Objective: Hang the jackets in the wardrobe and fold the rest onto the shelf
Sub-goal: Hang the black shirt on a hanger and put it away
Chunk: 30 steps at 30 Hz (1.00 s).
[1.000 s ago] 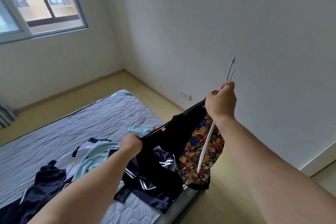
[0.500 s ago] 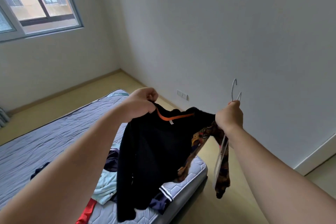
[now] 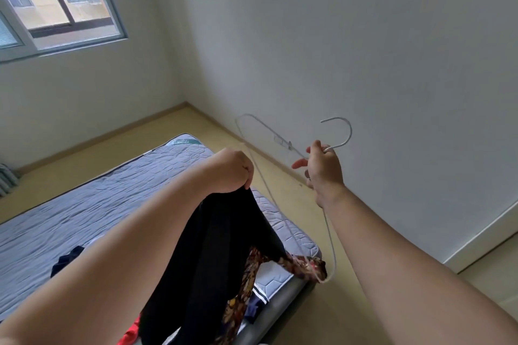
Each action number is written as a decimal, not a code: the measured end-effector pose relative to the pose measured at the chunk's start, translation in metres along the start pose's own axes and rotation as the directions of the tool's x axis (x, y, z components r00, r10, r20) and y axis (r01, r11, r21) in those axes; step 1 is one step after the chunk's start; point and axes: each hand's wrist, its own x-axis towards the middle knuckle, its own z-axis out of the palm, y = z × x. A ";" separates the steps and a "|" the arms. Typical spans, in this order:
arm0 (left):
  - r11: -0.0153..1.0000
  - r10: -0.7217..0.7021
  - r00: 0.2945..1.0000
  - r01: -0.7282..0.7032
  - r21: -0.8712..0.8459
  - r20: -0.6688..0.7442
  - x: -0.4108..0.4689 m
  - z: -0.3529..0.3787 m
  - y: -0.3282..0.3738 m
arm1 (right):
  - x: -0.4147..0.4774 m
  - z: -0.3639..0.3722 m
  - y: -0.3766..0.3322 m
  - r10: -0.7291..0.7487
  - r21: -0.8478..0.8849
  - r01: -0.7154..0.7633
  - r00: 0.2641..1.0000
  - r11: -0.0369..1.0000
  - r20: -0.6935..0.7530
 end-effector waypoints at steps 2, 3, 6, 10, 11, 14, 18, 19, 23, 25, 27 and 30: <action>0.996 -0.065 0.998 0.065 0.056 -0.004 0.000 0.005 -0.009 | 0.000 0.005 -0.003 0.027 0.126 -0.033 0.998 0.992 0.051; 0.990 -0.084 0.996 0.083 0.113 0.001 -0.001 0.006 -0.011 | 0.000 0.008 -0.005 0.041 0.170 -0.051 0.997 0.984 0.064; 0.964 -0.137 0.990 0.124 0.237 0.041 -0.004 0.014 -0.017 | 0.001 0.017 -0.009 0.070 0.280 -0.093 0.993 0.955 0.093; 0.906 -0.240 0.966 0.185 0.380 0.102 -0.004 0.029 -0.031 | 0.000 0.025 -0.011 0.095 0.322 -0.123 0.990 0.939 0.100; 0.893 -0.257 0.961 0.195 0.405 0.105 -0.006 0.032 -0.033 | -0.002 0.026 -0.011 0.105 0.336 -0.136 0.989 0.932 0.109; 0.882 -0.310 0.945 0.244 0.404 0.107 -0.005 0.039 -0.038 | -0.006 0.028 -0.013 0.136 0.413 -0.193 0.977 0.890 0.164; 0.944 -0.279 0.936 0.226 0.239 0.214 -0.005 0.037 -0.038 | -0.010 0.029 -0.018 0.121 0.516 -0.212 0.971 0.830 0.205; 0.957 -0.255 0.936 0.209 0.200 0.244 -0.005 0.036 -0.040 | -0.011 0.029 -0.019 0.111 0.545 -0.213 0.970 0.811 0.216; 0.965 -0.236 0.936 0.257 -0.049 0.262 -0.008 0.038 -0.048 | -0.013 0.027 -0.028 0.058 0.637 -0.212 0.966 0.742 0.254; 0.924 -0.266 0.924 0.326 -0.202 0.274 -0.006 0.038 -0.050 | -0.014 0.027 -0.031 0.025 0.655 -0.197 0.965 0.730 0.262; 0.897 -0.272 0.907 0.360 -0.257 0.321 -0.006 0.037 -0.053 | -0.017 0.027 -0.033 -0.001 0.666 -0.178 0.966 0.725 0.259; 0.919 -0.266 0.898 0.346 -0.191 0.350 -0.010 0.036 -0.061 | -0.020 0.028 -0.038 -0.033 0.698 -0.164 0.965 0.697 0.259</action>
